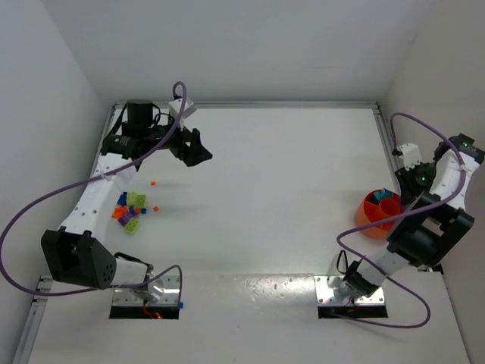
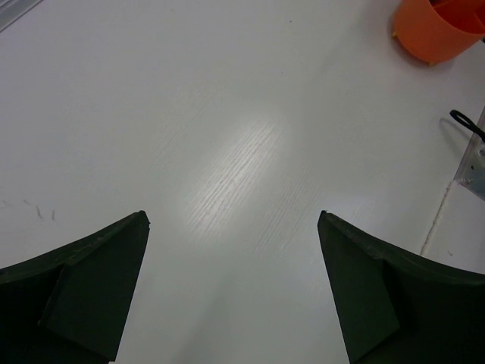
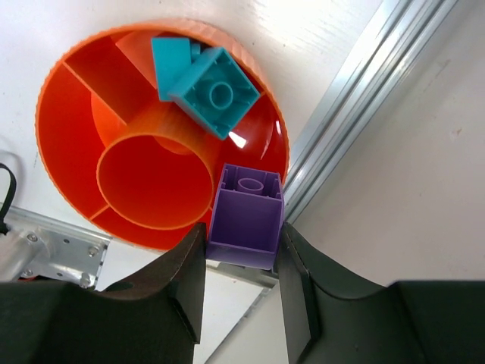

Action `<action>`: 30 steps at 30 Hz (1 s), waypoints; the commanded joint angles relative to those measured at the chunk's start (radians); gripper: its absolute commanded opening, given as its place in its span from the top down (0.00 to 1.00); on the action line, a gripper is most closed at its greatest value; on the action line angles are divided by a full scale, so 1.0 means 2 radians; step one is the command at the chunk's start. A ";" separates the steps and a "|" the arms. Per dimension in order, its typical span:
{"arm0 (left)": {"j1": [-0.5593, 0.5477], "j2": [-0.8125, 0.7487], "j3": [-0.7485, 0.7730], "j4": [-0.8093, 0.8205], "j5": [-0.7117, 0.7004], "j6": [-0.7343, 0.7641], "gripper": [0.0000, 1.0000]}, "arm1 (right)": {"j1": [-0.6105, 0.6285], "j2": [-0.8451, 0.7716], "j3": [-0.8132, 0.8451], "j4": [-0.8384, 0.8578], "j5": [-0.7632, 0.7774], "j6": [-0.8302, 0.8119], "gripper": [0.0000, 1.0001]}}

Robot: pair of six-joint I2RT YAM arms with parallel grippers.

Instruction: Sort the legos into containers by color

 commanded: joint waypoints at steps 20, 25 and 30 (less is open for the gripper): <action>0.052 -0.016 0.034 0.026 -0.044 -0.084 0.00 | 0.029 -0.003 0.025 0.004 0.022 0.023 0.51; 0.082 -0.031 0.034 0.026 -0.077 -0.095 0.00 | 0.061 -0.003 0.103 -0.053 -0.052 0.044 0.51; 0.143 -0.055 0.003 0.036 -0.101 -0.132 0.00 | 0.142 0.030 0.159 -0.083 -0.091 0.094 0.51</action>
